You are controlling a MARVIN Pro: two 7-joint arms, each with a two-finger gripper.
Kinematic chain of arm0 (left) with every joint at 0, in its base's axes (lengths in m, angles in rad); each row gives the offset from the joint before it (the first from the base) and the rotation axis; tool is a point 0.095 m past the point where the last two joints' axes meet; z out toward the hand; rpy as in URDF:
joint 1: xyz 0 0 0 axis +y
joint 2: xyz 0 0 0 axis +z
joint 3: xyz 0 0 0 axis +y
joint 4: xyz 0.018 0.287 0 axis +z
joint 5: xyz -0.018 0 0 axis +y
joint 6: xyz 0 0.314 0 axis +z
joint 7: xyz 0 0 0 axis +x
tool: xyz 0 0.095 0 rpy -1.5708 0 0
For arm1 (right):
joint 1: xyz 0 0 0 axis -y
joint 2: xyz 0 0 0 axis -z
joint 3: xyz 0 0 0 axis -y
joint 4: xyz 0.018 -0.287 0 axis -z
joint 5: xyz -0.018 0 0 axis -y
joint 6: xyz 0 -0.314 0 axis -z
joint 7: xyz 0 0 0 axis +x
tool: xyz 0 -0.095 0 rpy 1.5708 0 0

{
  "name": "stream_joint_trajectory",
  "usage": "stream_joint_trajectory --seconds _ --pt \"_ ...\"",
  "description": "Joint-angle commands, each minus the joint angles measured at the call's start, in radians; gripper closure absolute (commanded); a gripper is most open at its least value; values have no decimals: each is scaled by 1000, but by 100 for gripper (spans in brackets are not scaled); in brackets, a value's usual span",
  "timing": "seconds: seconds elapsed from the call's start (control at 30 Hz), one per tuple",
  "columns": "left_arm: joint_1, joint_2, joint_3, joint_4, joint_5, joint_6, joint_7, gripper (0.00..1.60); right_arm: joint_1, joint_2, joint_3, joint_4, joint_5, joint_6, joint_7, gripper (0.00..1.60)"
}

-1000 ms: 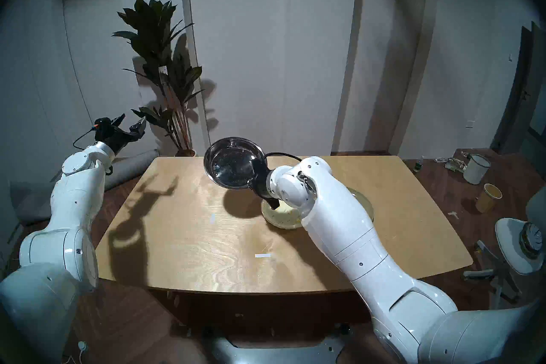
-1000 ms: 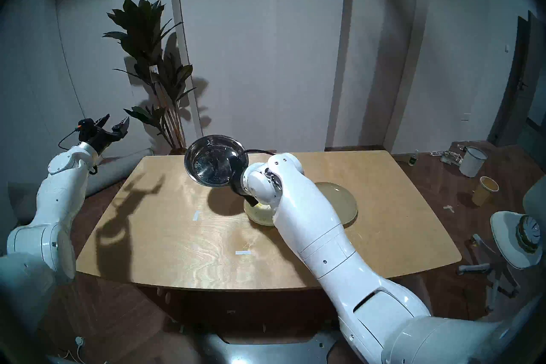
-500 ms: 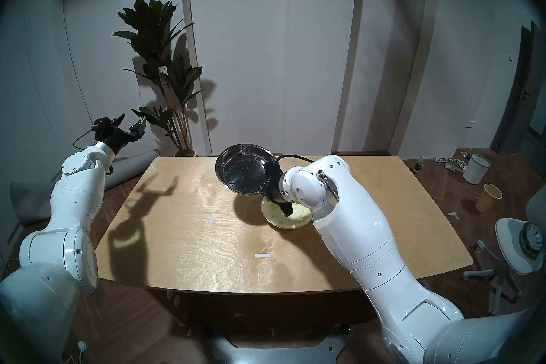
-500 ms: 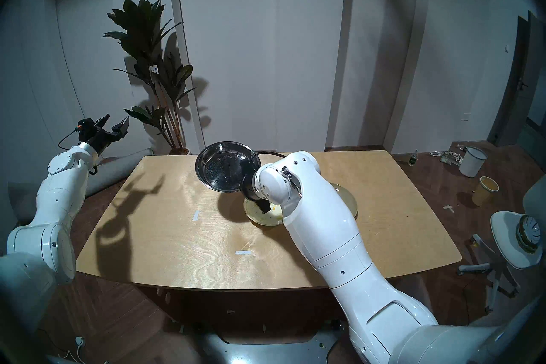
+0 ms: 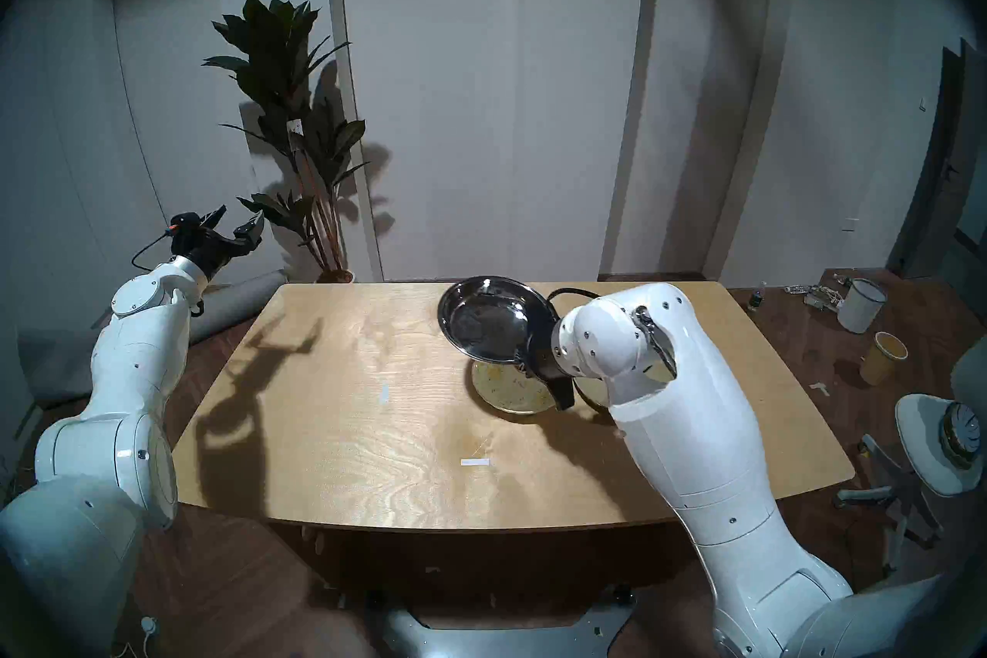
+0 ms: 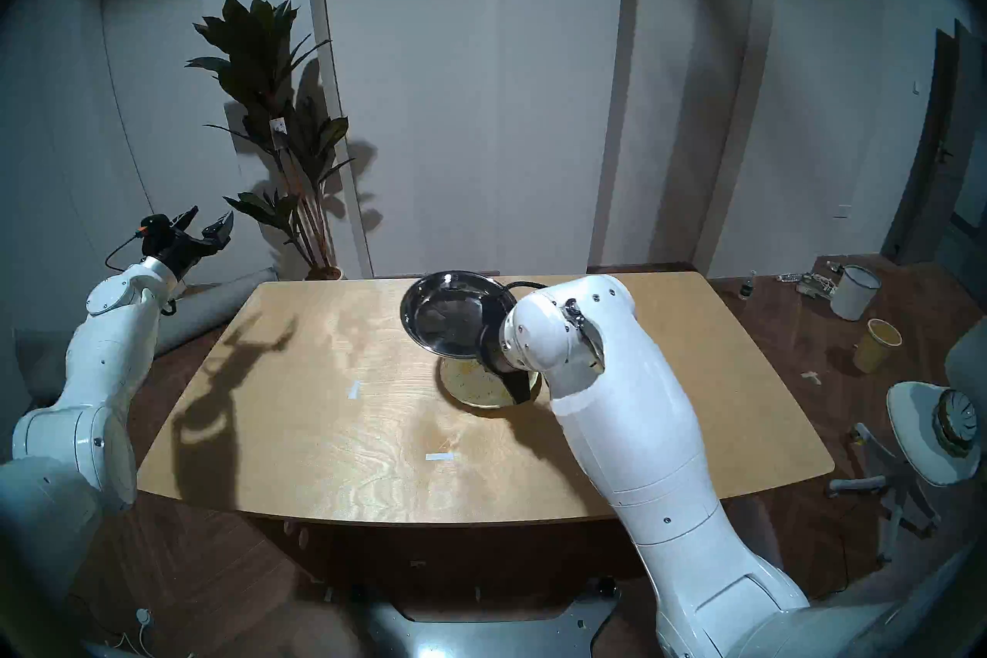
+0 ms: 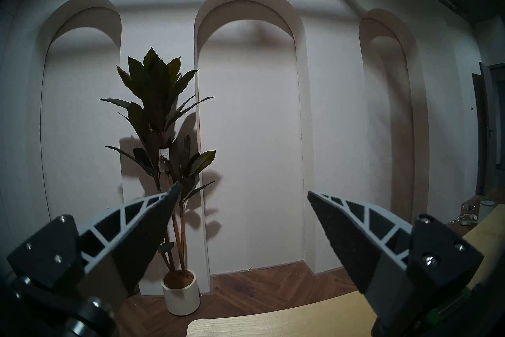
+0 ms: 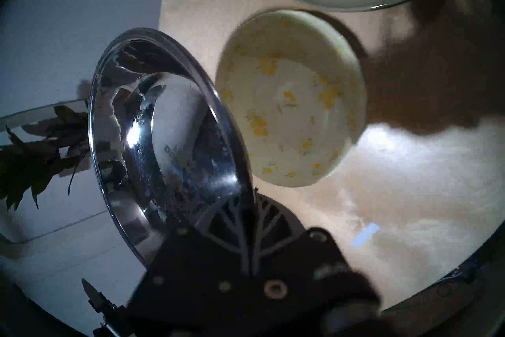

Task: Stack the plates into one stack

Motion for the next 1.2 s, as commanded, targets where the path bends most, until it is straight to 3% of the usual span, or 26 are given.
stream_joint_trajectory --seconds 0.0,0.37,0.87,1.17 --pt "-24 7 -2 -15 -1 -4 1 0 -65 63 70 -115 -24 -66 -65 160" --pt "-25 7 -2 -16 -2 -4 1 0 -158 155 188 -255 -81 -148 -65 160" --pt "-30 8 0 -16 0 -5 3 0 -390 259 313 -460 -107 -282 -65 160" --pt "-34 8 3 -13 3 -8 8 0 -482 285 376 -441 -82 -340 -65 160"
